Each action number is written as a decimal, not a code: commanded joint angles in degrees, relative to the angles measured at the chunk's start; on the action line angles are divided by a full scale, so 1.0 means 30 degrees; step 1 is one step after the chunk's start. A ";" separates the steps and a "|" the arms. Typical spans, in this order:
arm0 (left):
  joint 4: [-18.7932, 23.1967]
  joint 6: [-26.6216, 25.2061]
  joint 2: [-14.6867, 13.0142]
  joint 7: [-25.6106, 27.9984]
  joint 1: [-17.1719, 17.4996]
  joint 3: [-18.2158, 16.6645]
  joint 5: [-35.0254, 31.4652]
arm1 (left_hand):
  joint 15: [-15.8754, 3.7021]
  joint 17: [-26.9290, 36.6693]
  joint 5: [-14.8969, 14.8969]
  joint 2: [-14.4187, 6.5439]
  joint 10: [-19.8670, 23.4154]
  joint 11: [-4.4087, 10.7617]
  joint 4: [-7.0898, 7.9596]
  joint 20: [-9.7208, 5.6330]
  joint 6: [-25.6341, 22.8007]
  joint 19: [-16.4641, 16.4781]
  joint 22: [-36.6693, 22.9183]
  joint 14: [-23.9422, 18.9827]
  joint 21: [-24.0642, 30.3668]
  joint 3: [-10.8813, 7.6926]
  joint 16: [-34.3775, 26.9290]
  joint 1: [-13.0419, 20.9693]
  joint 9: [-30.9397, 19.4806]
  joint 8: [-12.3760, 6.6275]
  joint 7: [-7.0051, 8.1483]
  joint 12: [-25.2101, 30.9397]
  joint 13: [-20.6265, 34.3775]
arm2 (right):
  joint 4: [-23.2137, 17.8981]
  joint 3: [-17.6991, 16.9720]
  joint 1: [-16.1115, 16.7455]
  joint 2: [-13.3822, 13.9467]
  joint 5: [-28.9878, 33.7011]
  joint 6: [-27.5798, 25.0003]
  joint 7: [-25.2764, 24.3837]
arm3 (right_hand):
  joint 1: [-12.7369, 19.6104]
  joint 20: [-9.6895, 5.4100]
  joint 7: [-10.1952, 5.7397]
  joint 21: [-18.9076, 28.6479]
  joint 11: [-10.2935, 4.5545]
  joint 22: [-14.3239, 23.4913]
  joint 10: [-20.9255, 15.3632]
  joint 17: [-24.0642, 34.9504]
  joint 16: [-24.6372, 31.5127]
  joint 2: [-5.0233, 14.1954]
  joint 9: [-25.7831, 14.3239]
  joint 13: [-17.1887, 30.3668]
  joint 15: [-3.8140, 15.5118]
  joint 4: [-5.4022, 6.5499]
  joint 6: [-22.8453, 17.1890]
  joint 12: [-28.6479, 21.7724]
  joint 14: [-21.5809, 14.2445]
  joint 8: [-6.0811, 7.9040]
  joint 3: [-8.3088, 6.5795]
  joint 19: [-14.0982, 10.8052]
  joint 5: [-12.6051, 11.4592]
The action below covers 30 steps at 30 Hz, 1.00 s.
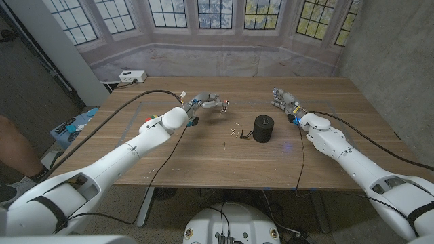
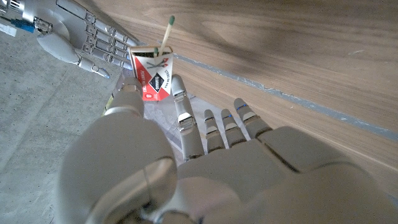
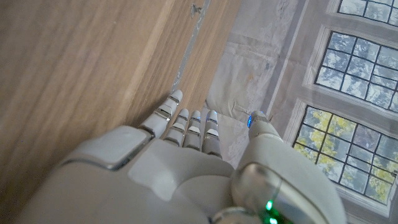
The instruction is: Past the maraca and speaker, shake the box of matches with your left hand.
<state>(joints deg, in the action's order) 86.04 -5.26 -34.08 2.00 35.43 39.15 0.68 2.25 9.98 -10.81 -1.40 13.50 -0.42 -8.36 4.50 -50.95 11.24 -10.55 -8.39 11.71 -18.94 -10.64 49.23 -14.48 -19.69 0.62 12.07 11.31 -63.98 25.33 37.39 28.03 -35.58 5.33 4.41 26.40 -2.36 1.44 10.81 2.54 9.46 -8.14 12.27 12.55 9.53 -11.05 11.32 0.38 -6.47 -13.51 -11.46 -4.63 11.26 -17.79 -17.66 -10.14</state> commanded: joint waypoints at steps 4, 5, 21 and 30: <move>0.0627 0.0068 0.0054 0.0059 0.0013 0.0160 -0.0005 | 0.0082 0.0073 -0.0075 -0.0231 -0.0044 -0.0007 -0.0020 0.0037 0.0074 -0.0032 -0.0078 -0.0044 0.0118 0.0075 0.0003 0.0098 -0.0076 0.0056 -0.0065 0.0025 0.0097 | -0.0477 -0.0118 0.0137 0.0266 -0.0027 -0.0053 0.0070 | 0.0208 -0.0087 0.0059 0.0041 0.0095 0.0066 -0.0157 0.0046 0.0099 -0.0050 -0.0063 0.0095 -0.0168 -0.0019 -0.0229 -0.0096 -0.0093 0.0085 -0.0034 -0.0254 0.0013; 0.0703 0.0089 0.0041 0.0059 0.0035 0.0157 -0.0009 | 0.0083 0.0073 -0.0075 -0.0231 -0.0041 -0.0018 -0.0019 0.0048 0.0071 -0.0030 -0.0078 -0.0044 0.0120 0.0078 0.0003 0.0096 -0.0077 0.0057 -0.0058 0.0026 0.0097 | -0.0507 -0.0129 0.0150 0.0275 -0.0033 -0.0028 0.0080 | 0.0208 -0.0083 0.0058 0.0042 0.0109 0.0066 -0.0151 0.0046 0.0098 -0.0049 -0.0063 0.0095 -0.0162 -0.0019 -0.0227 -0.0093 -0.0092 0.0084 -0.0034 -0.0255 0.0013; 0.1806 0.0436 -0.0231 0.0041 0.0485 0.0019 -0.0087 | 0.0082 0.0071 -0.0075 -0.0248 -0.0023 0.0006 -0.0031 0.0064 -0.0073 -0.0043 -0.0081 -0.0041 0.0123 0.0097 0.0002 0.0096 -0.0092 0.0029 -0.0078 0.0041 0.0096 | -0.2201 -0.0505 0.1031 0.0566 -0.0134 0.0645 -0.0366 | 0.0217 -0.0104 0.0084 0.0040 0.0106 0.0066 -0.0144 0.0043 0.0090 -0.0054 -0.0063 0.0095 -0.0156 -0.0027 -0.0248 -0.0085 -0.0085 0.0084 -0.0037 -0.0259 0.0013; 0.1804 0.0741 -0.0301 -0.0085 0.0582 -0.0066 -0.0047 | 0.0081 0.0070 -0.0079 -0.0271 -0.0013 -0.0019 -0.0034 0.0071 -0.0107 -0.0053 -0.0083 -0.0042 0.0125 0.0103 0.0000 0.0100 -0.0103 0.0033 -0.0113 0.0049 0.0096 | -0.3172 -0.0678 0.1562 0.0675 -0.0138 0.0937 -0.0823 | 0.0218 -0.0088 0.0105 0.0034 0.0132 0.0066 -0.0159 0.0041 0.0086 -0.0063 -0.0062 0.0095 -0.0182 -0.0030 -0.0244 -0.0088 -0.0085 0.0077 -0.0034 -0.0247 0.0014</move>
<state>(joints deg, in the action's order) 90.76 -4.31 -34.65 2.13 36.66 39.30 0.49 2.25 9.98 -10.81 -1.50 13.50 -0.41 -8.61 4.50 -50.95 11.25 -10.55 -8.39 11.71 -18.71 -10.64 49.14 -14.52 -19.69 0.62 12.07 11.31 -69.11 24.22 39.68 29.46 -35.75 7.22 3.35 26.64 -2.36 1.74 10.81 2.75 9.46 -8.36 12.27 12.55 9.29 -11.05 11.32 0.18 -6.47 -13.82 -11.46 -4.83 11.26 -17.79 -17.66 -10.14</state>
